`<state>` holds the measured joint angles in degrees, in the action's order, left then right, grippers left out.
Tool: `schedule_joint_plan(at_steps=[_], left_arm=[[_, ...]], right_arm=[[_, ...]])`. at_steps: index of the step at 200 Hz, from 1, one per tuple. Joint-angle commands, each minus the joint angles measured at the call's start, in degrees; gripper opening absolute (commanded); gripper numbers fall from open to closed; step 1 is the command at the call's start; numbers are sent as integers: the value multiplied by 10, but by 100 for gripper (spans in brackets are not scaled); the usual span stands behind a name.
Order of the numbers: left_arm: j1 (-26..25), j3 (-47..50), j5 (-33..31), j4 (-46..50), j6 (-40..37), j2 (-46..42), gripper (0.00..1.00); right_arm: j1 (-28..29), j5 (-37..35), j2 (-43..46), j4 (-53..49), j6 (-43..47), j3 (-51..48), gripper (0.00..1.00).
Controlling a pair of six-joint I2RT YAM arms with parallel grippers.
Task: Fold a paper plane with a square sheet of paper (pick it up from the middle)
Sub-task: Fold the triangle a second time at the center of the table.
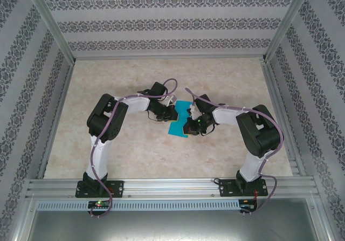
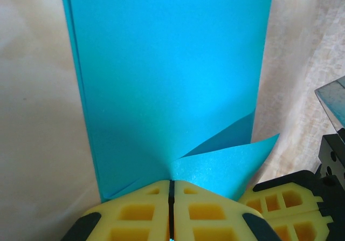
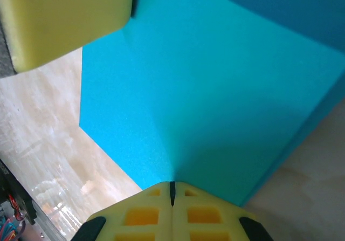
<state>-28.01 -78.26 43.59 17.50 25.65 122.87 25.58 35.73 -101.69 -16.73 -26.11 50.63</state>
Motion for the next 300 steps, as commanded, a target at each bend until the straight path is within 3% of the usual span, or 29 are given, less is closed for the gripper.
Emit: schedule_joint_plan(at_steps=[1,96,149,211,253,300], left_arm=[[-1,30,-99,77,-26,70,11],[-1,21,-102,92,-33,72,11],[-1,19,-100,95,-35,70,10],[-1,22,-99,94,-34,67,11],[-1,21,-99,92,-33,65,11],[0,16,-100,95,-34,67,11]], right_arm=[[-7,-3,8,-32,14,-30,1],[-14,8,48,-13,1,-95,1],[-25,66,89,38,-55,-75,1],[-20,69,10,109,-101,0,0],[-18,48,-36,62,-57,29,0],[-23,18,-27,33,-23,-16,0]])
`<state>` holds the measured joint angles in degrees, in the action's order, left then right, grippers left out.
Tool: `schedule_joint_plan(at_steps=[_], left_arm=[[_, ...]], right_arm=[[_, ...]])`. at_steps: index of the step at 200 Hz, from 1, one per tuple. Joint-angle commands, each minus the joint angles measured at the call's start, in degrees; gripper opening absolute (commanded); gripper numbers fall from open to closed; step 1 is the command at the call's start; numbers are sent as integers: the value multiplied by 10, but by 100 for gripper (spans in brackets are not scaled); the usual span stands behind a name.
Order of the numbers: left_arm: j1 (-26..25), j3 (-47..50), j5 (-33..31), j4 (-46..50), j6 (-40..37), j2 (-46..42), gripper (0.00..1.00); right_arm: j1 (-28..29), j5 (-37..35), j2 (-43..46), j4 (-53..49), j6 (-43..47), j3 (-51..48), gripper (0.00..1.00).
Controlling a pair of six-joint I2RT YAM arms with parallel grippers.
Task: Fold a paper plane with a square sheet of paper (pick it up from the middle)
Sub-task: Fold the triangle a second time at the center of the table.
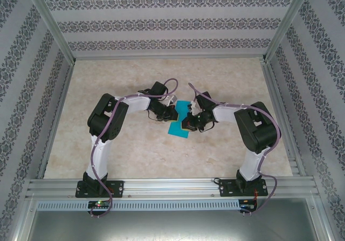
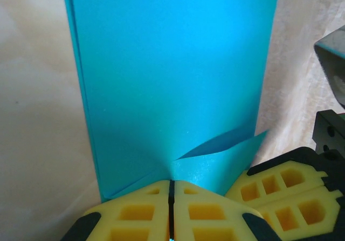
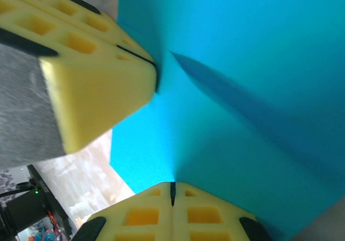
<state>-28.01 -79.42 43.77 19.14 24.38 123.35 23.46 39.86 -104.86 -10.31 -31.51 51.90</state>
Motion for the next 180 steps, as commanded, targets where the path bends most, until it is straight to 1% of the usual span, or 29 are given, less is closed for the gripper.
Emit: schedule_joint_plan(at_steps=[1,37,131,148,180], left_arm=[[0,28,-102,78,-23,62,11],[1,20,-104,86,-26,65,11],[3,11,-104,96,-30,67,11],[3,9,-101,96,-29,67,11],[3,8,-100,97,-28,63,11]], right_arm=[[-2,-24,6,-32,32,-30,0],[-3,-31,28,-37,38,-66,0],[-7,-40,88,-68,50,-118,0],[-7,-24,104,-62,37,-113,0],[2,19,123,-14,-15,-83,0]])
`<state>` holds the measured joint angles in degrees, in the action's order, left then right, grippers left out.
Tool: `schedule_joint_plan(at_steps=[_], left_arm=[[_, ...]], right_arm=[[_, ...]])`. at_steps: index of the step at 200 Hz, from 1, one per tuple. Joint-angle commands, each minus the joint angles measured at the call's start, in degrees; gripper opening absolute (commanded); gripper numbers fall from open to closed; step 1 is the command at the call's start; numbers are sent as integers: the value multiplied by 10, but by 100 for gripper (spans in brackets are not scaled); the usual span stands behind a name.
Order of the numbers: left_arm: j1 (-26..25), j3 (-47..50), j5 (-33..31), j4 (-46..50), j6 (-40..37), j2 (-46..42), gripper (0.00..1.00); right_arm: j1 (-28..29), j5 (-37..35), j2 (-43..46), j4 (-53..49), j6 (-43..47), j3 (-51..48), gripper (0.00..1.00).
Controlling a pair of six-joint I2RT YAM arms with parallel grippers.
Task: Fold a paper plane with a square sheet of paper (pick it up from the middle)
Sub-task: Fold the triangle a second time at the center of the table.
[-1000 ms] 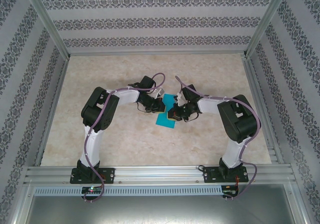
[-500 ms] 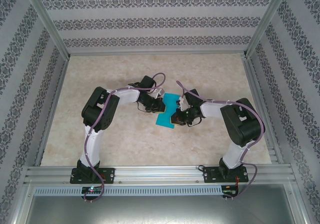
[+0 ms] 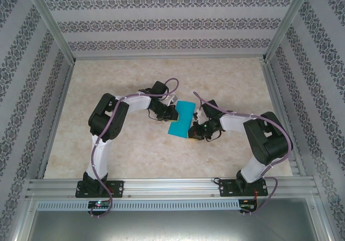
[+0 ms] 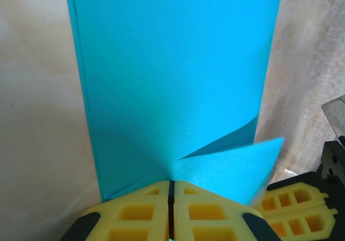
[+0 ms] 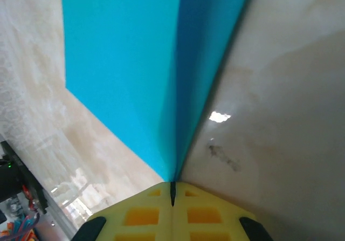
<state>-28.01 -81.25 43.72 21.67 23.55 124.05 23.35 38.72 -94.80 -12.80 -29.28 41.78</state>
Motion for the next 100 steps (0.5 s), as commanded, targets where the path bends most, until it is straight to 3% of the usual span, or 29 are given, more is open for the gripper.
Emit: schedule_joint_plan(at_steps=[1,61,100], left_arm=[[3,27,-100,72,-20,56,11],[3,28,-98,72,-18,48,11],[3,28,-98,71,-17,46,11]], right_arm=[[4,31,23,13,-39,19,0],[23,32,-50,71,-71,87,0],[29,20,-103,52,-49,122,0]])
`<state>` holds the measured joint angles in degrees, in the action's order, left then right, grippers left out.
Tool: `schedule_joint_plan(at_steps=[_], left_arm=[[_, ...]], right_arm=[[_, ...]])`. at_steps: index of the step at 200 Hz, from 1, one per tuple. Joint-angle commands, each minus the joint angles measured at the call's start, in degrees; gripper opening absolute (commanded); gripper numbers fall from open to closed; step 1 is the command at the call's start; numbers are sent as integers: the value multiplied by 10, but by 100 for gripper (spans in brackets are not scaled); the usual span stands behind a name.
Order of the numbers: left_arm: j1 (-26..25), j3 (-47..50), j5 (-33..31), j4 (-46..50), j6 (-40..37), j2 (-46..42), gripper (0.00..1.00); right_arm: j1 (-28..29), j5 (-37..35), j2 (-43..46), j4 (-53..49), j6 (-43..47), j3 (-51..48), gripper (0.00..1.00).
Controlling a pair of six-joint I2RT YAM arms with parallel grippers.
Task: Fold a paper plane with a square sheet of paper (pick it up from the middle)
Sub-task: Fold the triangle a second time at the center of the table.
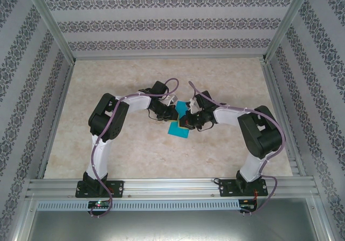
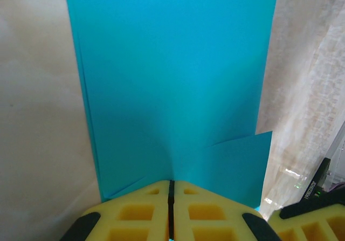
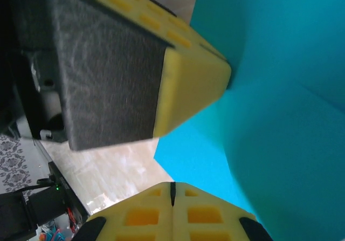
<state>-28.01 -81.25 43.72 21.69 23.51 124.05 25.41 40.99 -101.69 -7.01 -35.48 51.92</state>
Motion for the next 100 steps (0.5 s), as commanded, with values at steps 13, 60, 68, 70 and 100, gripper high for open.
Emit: schedule_joint_plan(at_steps=[13,60,68,70,100], left_arm=[[4,28,-100,71,-17,43,11],[8,16,-102,80,-18,40,11],[8,13,-101,81,-18,41,11],[9,12,-101,81,-17,40,11],[13,-3,-97,84,-15,39,11]], right_arm=[[7,-10,-44,-13,25,15,0],[-2,-28,-31,-35,53,-38,0],[-5,-27,-28,-31,53,-50,0],[-6,-27,-27,-31,53,-54,0],[-14,-27,-13,-24,57,-92,0]])
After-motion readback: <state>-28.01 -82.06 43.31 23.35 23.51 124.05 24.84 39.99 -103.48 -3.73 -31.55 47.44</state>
